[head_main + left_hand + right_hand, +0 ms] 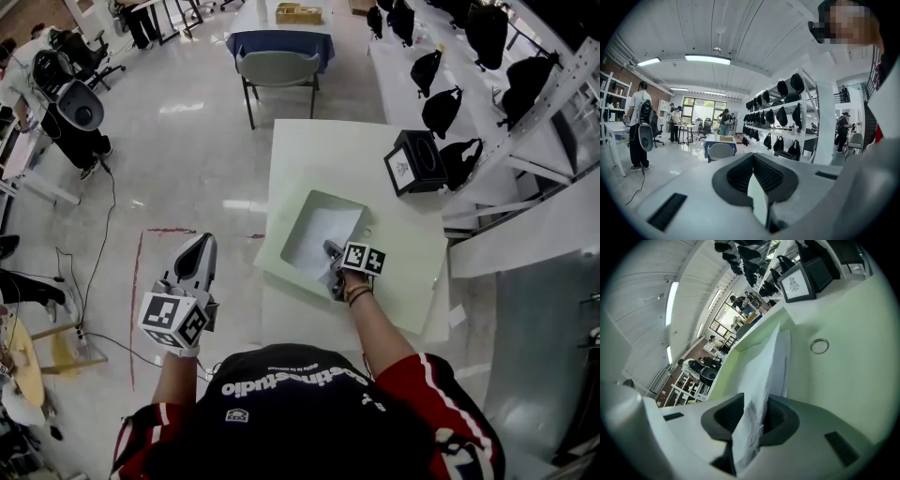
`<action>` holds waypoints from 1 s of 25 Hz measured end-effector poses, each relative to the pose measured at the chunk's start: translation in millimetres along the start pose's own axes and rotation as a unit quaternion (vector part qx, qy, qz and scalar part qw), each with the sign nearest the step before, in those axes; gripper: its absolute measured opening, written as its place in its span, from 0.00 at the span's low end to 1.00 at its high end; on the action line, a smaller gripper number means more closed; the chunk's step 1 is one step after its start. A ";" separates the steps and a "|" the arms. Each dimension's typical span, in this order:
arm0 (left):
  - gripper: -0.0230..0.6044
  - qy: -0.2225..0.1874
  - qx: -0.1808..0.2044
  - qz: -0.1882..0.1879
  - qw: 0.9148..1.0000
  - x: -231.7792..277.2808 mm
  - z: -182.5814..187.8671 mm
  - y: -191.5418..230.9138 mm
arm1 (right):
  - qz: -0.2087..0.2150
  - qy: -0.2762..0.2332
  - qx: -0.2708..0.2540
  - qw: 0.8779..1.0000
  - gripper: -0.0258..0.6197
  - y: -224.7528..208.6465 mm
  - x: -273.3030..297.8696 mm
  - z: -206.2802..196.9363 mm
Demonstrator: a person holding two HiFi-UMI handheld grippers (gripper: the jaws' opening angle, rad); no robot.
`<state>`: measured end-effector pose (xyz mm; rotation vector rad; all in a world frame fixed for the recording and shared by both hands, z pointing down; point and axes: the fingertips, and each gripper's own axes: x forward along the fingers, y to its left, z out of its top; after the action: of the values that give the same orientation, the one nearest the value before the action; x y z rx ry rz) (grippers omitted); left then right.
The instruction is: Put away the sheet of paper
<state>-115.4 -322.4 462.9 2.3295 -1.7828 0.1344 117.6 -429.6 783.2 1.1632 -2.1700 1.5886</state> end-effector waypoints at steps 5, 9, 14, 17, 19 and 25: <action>0.04 0.001 0.003 -0.007 1.000 1.1 3.1 -4.8 | -0.034 -0.001 -0.028 0.999 0.24 -5.8 -10.0 3.2; 0.04 -0.003 0.003 -0.019 1.000 1.2 3.5 -6.3 | -0.065 -0.008 -0.032 0.997 0.26 -18.1 -22.0 4.7; 0.04 -0.010 0.002 -0.036 0.999 0.7 13.4 -4.0 | -0.093 -0.035 0.001 0.995 0.26 -33.7 -45.4 10.0; 0.04 -0.010 0.003 -0.048 0.999 -0.1 17.2 -2.1 | -0.105 -0.053 0.006 0.993 0.26 -36.9 -60.5 13.7; 0.04 -0.012 0.002 -0.055 0.998 -0.3 19.1 -0.7 | -0.108 -0.063 0.008 0.992 0.26 -36.3 -68.2 13.8; 0.04 -0.013 0.000 -0.087 0.996 4.6 21.8 -3.4 | -0.134 -0.082 -0.045 0.986 0.26 -18.5 -95.2 8.7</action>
<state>-112.0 -330.6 442.2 2.4836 -1.5824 0.0782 196.3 -394.7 737.6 1.5312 -2.0480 1.3106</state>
